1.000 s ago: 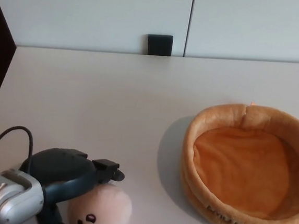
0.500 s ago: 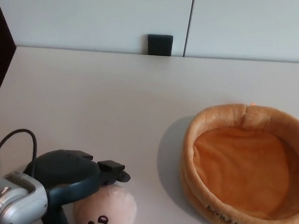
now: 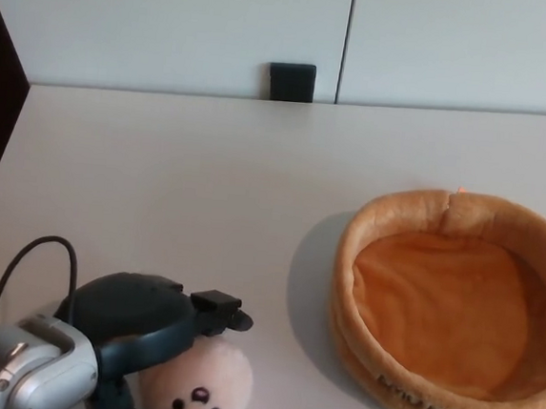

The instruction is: The robot walks towards a table in front, picks a dumpling toy with left hand and puts it in an orange round plate

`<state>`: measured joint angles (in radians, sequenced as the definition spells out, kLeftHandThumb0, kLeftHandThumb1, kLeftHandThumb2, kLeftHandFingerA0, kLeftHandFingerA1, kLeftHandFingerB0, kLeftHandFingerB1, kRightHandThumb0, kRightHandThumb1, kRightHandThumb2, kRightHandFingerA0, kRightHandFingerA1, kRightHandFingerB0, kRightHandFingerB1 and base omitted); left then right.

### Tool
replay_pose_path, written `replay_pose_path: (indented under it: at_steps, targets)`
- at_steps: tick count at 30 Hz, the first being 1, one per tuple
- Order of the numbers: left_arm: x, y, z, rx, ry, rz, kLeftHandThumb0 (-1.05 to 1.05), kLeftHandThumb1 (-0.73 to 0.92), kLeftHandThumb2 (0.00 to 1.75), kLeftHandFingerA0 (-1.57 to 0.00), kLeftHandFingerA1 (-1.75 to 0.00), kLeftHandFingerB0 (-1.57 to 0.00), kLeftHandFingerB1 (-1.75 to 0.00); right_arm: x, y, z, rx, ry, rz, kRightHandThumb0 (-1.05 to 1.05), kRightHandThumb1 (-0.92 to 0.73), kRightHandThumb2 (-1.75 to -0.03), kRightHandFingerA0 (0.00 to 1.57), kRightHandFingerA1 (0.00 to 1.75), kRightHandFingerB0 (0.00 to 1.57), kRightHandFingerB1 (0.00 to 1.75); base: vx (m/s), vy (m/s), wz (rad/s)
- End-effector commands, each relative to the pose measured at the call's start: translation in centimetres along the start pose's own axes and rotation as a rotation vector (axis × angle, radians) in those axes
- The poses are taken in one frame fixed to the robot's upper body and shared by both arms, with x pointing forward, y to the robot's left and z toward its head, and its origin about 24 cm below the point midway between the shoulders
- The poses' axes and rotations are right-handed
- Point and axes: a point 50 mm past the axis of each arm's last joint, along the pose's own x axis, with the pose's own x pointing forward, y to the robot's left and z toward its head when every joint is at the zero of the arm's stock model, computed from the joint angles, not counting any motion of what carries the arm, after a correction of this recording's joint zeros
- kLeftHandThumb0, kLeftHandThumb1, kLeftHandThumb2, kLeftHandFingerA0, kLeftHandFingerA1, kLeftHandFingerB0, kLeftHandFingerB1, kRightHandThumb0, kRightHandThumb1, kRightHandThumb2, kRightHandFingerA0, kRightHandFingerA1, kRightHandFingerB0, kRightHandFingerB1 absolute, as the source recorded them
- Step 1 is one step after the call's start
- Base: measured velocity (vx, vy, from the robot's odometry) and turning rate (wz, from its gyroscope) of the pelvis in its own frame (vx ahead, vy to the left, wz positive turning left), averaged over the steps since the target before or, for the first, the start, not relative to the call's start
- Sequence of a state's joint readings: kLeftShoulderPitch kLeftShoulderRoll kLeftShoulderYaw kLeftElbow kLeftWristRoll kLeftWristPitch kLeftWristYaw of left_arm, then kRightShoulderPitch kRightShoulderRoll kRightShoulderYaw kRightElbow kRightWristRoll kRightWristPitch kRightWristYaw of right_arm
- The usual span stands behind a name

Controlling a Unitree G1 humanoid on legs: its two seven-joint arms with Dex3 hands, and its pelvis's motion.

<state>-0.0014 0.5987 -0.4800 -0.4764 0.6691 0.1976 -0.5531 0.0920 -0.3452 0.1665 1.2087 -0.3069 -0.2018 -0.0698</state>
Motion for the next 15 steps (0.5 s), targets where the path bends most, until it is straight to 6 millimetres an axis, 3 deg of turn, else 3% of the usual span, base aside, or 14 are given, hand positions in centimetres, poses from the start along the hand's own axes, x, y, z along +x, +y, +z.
replay_pose_path:
  at_steps: [1,2,3,4,5,6,7,8,9,10,11,13,14,15]
  targets:
    - [1.0,-0.4,0.7,-0.084,-0.09,0.008,-0.36,0.48,0.68,-1.08,-0.73,-0.49,-0.44,0.0,-0.2,0.0,0.01,0.006,-0.007,0.09,-0.49,-0.54,0.76,0.57,0.51,0.41,0.0,0.0,0.0]
    - [1.0,-0.4,0.7,-0.084,-0.091,0.008,-0.36,0.48,0.68,-1.08,-0.73,-0.49,-0.44,0.0,-0.2,0.0,0.01,0.004,-0.007,0.09,-0.49,-0.54,0.76,0.57,0.51,0.41,0.0,0.0,0.0]
    - [1.3,-0.6,0.8,-0.093,-0.099,0.009,-0.24,0.58,0.58,-1.06,-0.72,-0.72,-0.41,0.1,-0.2,0.1,0.014,0.002,-0.008,0.12,-0.49,-0.55,0.8,0.6,0.51,0.42,0.0,0.0,0.0]
    - [1.7,-0.8,1.0,-0.105,-0.109,0.011,-0.24,0.58,0.58,-1.06,-0.72,-0.72,-0.41,0.1,-0.1,0.1,0.02,0.001,-0.009,0.12,-0.49,-0.55,0.8,0.6,0.51,0.42,0.0,0.0,0.0]
    - [1.9,-0.9,1.2,-0.111,-0.113,0.013,-0.23,0.58,0.59,-1.11,-0.55,-0.81,-0.44,0.1,-0.2,0.2,0.02,-0.002,-0.008,0.12,-0.48,-0.55,0.8,0.59,0.5,0.42,0.0,0.0,0.0]
    - [2.2,-1.1,1.3,-0.117,-0.116,0.015,-0.23,0.58,0.59,-1.11,-0.55,-0.81,-0.44,0.1,-0.2,0.4,0.018,-0.005,-0.007,0.12,-0.48,-0.55,0.8,0.59,0.5,0.42,0.0,0.0,0.0]
    - [2.7,-1.3,1.5,-0.113,-0.114,0.009,-0.29,0.43,0.54,-1.15,-0.56,-1.0,-0.5,0.2,-0.3,0.5,0.022,-0.011,-0.01,0.14,-0.47,-0.55,0.78,0.62,0.5,0.43,0.0,0.0,0.0]
    - [3.0,-1.5,1.6,-0.11,-0.112,0.004,-0.29,0.43,0.54,-1.15,-0.56,-1.0,-0.5,0.2,-0.3,0.6,0.025,-0.015,-0.013,0.14,-0.47,-0.55,0.78,0.62,0.5,0.43,0.0,0.0,0.0]
    - [3.6,-1.8,1.8,-0.108,-0.107,0.0,-0.26,0.41,0.53,-1.07,-0.85,-1.07,-0.53,0.2,-0.4,0.9,0.031,-0.026,-0.02,0.11,-0.48,-0.53,0.72,0.57,0.52,0.42,0.0,0.0,0.0]
    - [3.8,-1.9,1.9,-0.109,-0.104,-0.001,-0.26,0.41,0.53,-1.07,-0.85,-1.07,-0.53,0.2,-0.5,1.0,0.032,-0.032,-0.023,0.11,-0.48,-0.53,0.72,0.57,0.52,0.42,0.0,0.0,0.0]
    - [4.3,-2.4,2.0,-0.112,-0.101,0.004,-0.23,0.47,0.55,-0.9,-1.23,-1.06,-0.78,0.2,-0.6,1.1,0.035,-0.037,-0.025,0.13,-0.48,-0.55,0.76,0.62,0.51,0.43,0.0,0.0,0.0]
    - [4.4,-2.5,2.1,-0.113,-0.101,0.005,-0.23,0.47,0.55,-0.9,-1.23,-1.06,-0.78,0.2,-0.7,1.1,0.035,-0.037,-0.025,0.13,-0.48,-0.55,0.76,0.62,0.51,0.43,0.0,0.0,0.0]
    - [4.6,-2.7,2.1,-0.122,-0.092,0.014,-0.24,0.5,0.56,-0.86,-1.28,-0.99,-0.92,0.3,-0.8,1.2,0.036,-0.039,-0.026,0.12,-0.47,-0.55,0.8,0.66,0.51,0.43,0.0,0.0,0.0]
    - [4.7,-2.8,2.1,-0.13,-0.088,0.014,-0.24,0.51,0.56,-0.88,-1.25,-1.0,-0.88,0.3,-0.9,1.2,0.034,-0.038,-0.025,0.11,-0.48,-0.54,0.8,0.64,0.51,0.43,0.0,0.0,0.0]
